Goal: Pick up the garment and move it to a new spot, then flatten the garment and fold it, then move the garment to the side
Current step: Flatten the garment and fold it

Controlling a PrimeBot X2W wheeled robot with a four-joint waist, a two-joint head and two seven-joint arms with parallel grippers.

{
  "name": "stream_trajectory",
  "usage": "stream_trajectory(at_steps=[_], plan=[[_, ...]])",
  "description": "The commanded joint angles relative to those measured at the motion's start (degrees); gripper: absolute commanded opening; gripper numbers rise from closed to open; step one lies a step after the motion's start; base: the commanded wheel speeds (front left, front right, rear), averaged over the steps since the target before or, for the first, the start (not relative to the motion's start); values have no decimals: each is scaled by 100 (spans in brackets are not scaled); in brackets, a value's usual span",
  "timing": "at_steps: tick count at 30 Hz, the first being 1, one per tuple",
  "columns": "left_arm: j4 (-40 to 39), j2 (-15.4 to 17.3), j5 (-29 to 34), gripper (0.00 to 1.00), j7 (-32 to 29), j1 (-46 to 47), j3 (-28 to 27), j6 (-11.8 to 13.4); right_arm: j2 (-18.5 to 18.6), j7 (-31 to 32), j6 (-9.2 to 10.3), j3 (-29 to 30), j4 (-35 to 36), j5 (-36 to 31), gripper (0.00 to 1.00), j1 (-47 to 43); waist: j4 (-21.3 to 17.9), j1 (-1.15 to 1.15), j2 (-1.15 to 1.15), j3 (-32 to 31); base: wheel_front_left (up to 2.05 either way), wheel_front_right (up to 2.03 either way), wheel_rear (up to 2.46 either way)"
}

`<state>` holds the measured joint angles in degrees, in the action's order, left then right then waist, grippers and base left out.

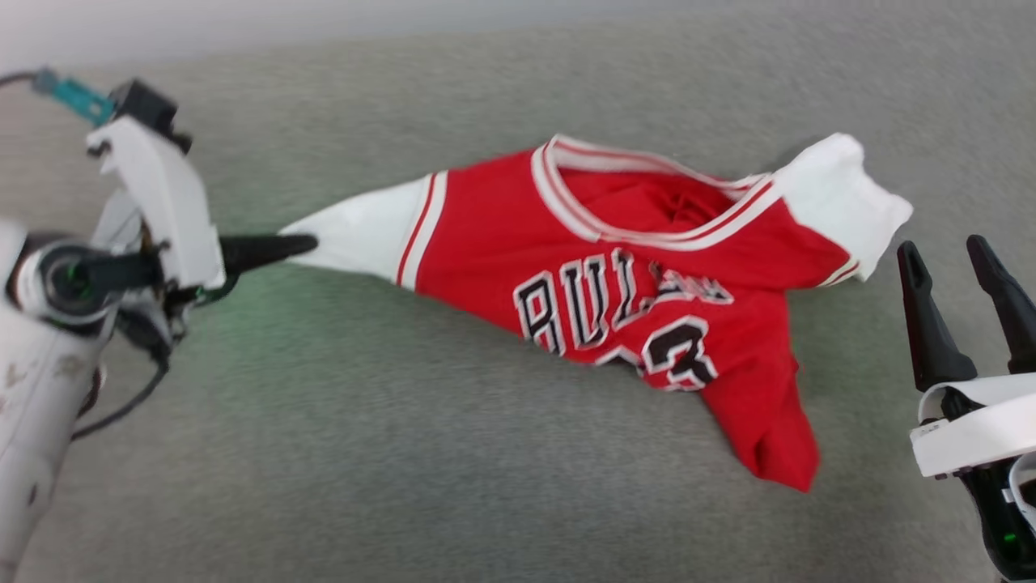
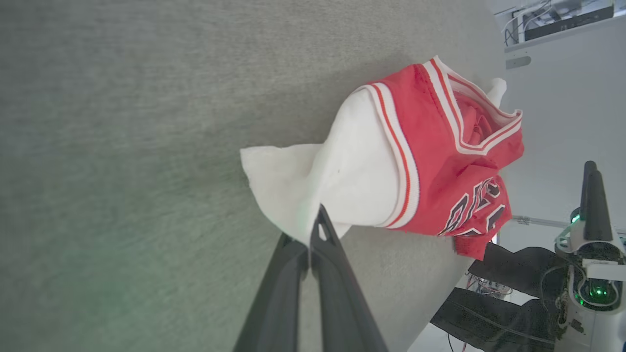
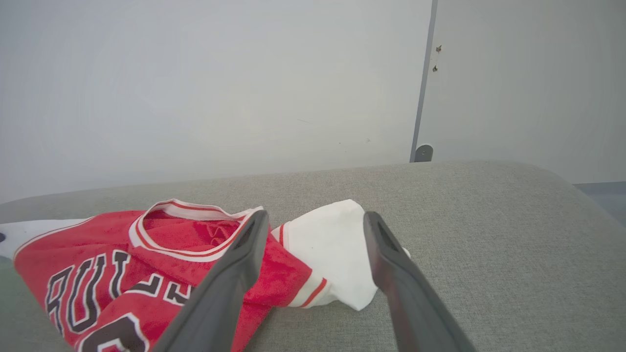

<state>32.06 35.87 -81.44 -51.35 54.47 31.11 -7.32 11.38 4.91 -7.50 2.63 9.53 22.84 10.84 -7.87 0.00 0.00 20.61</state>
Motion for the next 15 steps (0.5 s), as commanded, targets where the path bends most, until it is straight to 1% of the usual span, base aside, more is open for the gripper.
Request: stream_trajectory(at_steps=[1, 3, 7, 14, 15], plan=[[-81, 55, -32, 0, 37, -142, -31, -25, 21, 42, 2, 45, 45, -51, 100, -127, 422, 0, 0, -353, 0, 0, 0], [-256, 201, -39, 0, 103, -314, -74, -25, 22, 122, 2, 64, 108, -59, 100, -128, 495, 0, 0, -391, 0, 0, 0], [-487, 363, 41, 0, 239, -572, -85, -10, 32, 247, 2, 108, 204, -69, 100, -190, 573, 0, 0, -425, 0, 0, 0], [-627, 311, 240, 0, 484, -780, 13, 45, 84, 412, 2, 140, 277, -91, 100, -225, 519, 0, 0, -400, 0, 0, 0], [-616, 312, 303, 6, 529, -789, 42, 42, 94, 425, 2, 144, 283, -96, 100, -220, 505, 0, 0, -397, 0, 0, 0]])
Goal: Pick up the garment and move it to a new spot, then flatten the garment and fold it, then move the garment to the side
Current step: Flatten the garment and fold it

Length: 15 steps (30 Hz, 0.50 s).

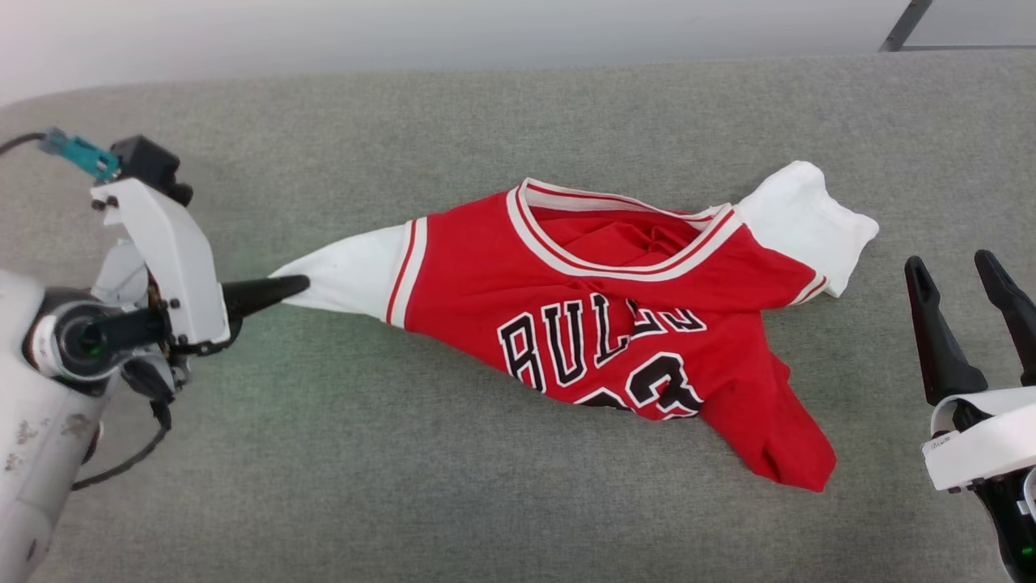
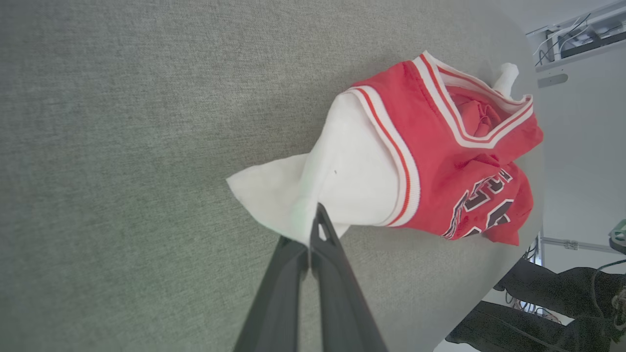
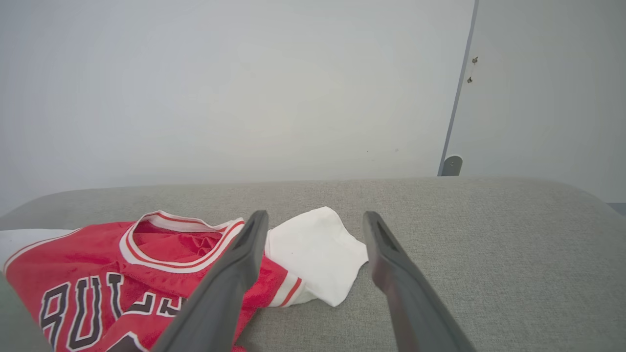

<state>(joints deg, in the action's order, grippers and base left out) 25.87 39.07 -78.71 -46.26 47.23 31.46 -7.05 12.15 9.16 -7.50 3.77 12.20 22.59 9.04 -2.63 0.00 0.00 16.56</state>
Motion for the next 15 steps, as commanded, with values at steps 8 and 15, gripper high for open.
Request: stream_trajectory(at_steps=[8, 15], plan=[[-75, 2, 320, 100, 535, -128, 46, -41, 214, 192, 2, -63, -42, -135, 100, -140, -72, 0, 0, -36, 0, 0, 0], [-767, 209, 1011, 100, 2063, -396, 62, -50, 905, 488, 2, -616, -199, -183, 100, -181, 6, 0, 0, -139, 0, 0, 0]])
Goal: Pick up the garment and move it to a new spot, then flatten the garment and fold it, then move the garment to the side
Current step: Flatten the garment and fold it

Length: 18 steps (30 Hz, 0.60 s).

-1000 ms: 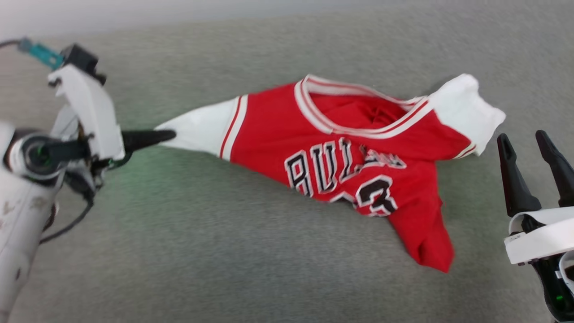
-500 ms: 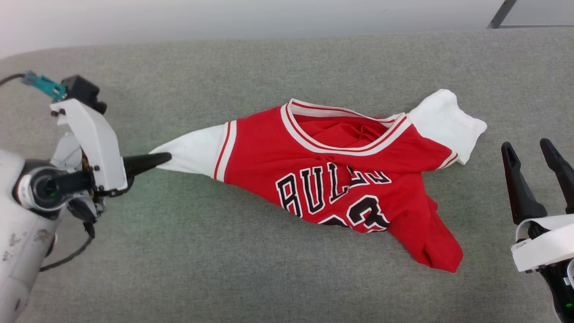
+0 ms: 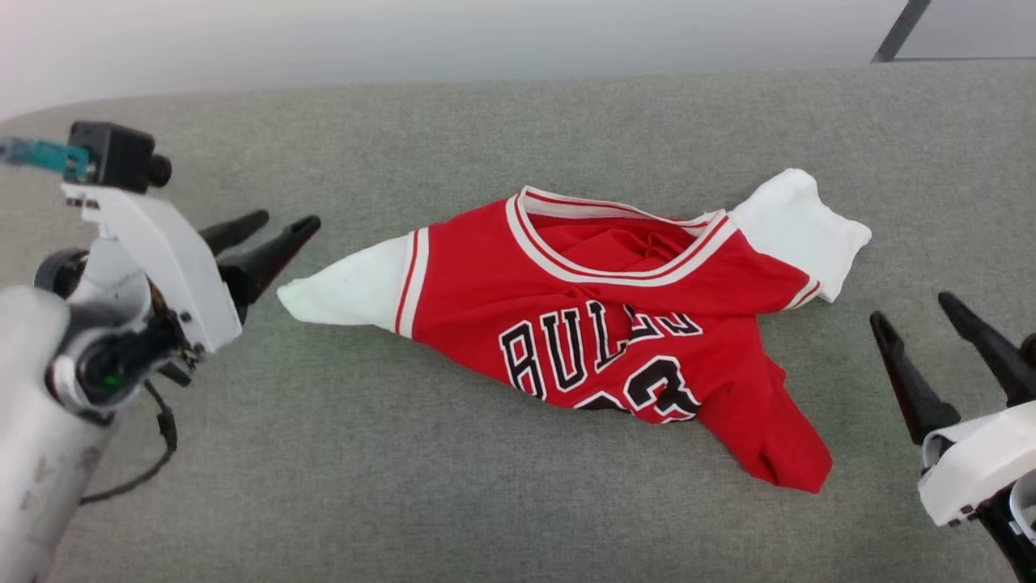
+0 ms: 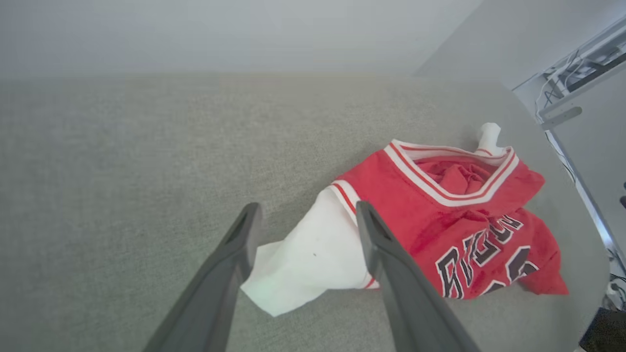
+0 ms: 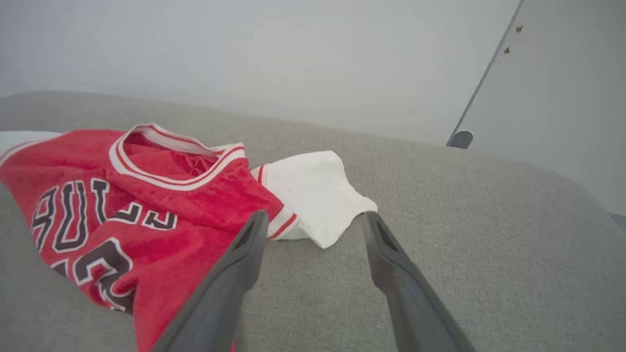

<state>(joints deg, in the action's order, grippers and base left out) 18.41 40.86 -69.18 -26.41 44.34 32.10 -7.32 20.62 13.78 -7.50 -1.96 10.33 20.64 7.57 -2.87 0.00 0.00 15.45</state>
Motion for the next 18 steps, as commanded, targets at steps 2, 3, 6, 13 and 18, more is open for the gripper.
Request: stream_trajectory(at_steps=[2, 3, 6, 13, 18], plan=[[-256, 51, 323, 100, 645, -271, 53, -23, 336, 161, 2, -239, -56, 100, 100, -25, 80, 0, 0, -52, 0, 0, 0], [-339, 40, 450, 100, 928, -365, 63, -23, 496, 242, 2, -335, -82, 152, 100, -14, 118, 0, 0, -67, 0, 0, 0], [-609, -65, 821, 100, 1734, -680, 117, -20, 960, 490, 2, -625, -148, 349, 100, 107, 242, 0, 0, -107, 0, 0, 0], [-1126, -419, 1765, 100, 3471, -1485, 125, 571, 2035, 893, 2, -1395, -284, 921, 100, 707, 594, 0, 0, -98, 0, 0, 0], [-1382, -711, 2086, 100, 4071, -2057, -32, 992, 2551, 1005, 2, -1915, -635, 1374, 100, 1253, 885, 0, 0, -35, 0, 0, 0]])
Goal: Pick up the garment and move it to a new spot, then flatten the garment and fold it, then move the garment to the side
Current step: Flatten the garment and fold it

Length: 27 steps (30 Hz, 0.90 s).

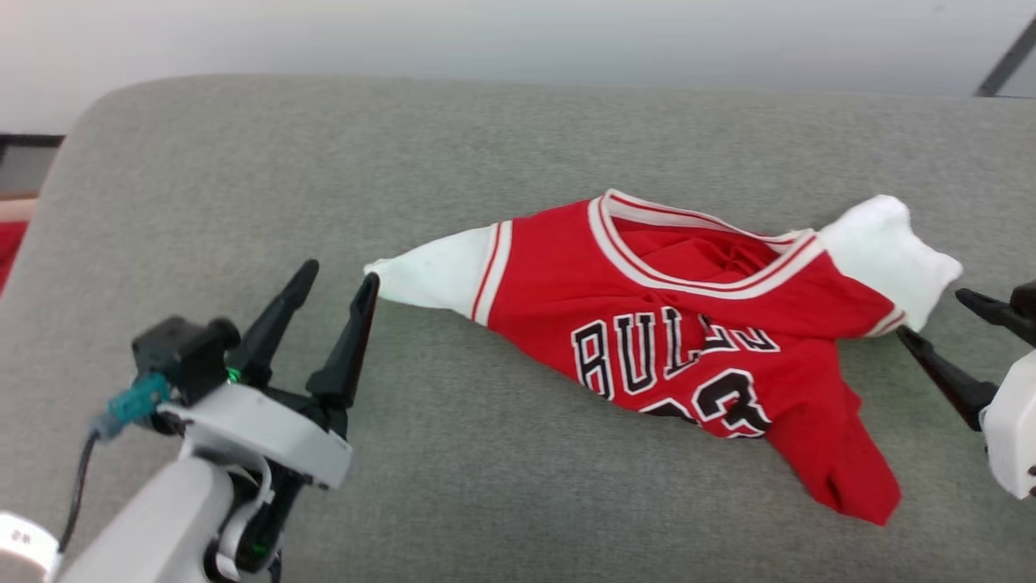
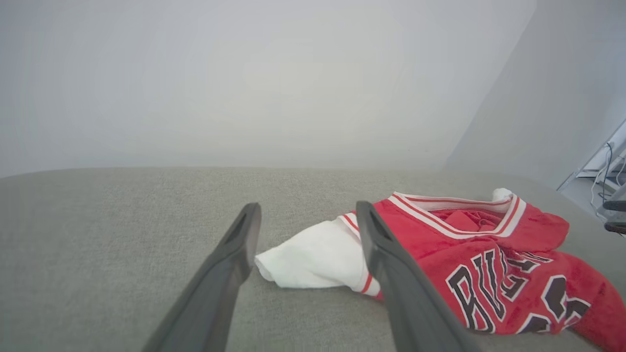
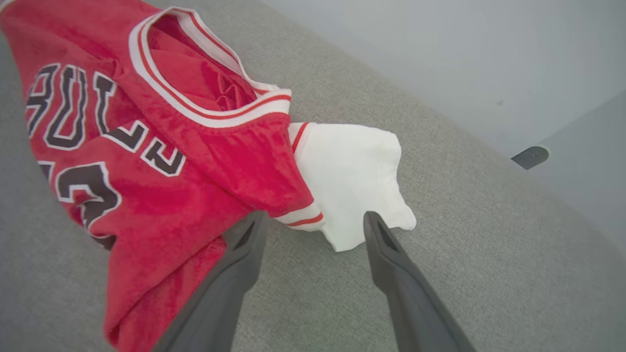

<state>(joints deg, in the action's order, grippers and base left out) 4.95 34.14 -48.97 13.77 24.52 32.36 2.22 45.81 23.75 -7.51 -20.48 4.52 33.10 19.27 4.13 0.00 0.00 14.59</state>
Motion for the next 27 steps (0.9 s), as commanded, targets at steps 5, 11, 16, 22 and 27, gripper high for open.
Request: stream_trajectory(at_steps=[5, 11, 16, 22, 27], plan=[[-266, -382, 383, 100, 142, -518, -459, 113, 593, 145, 4, -687, -323, 517, 100, 516, 464, 0, 0, 194, 0, 0, 0], [-453, -783, 849, 100, 132, -855, -898, -41, 1043, 220, 4, -1304, -529, 798, 100, 941, 656, 0, 0, 363, 0, 0, 0], [-493, -1101, 1202, 100, 134, -961, -1091, -283, 1357, 310, 4, -1941, -622, 1072, 67, 1338, 790, 0, 0, 543, 0, 0, 0], [-428, -1366, 1422, 100, 134, -994, -1292, -523, 1578, 209, 4, -2357, -708, 1385, 0, 1731, 814, 0, 0, 652, 0, 0, 0], [-394, -1527, 1491, 100, 135, -1065, -1443, -637, 1635, -95, 4, -2141, -849, 1730, 0, 1997, 767, 0, 0, 680, 0, 0, 0]])
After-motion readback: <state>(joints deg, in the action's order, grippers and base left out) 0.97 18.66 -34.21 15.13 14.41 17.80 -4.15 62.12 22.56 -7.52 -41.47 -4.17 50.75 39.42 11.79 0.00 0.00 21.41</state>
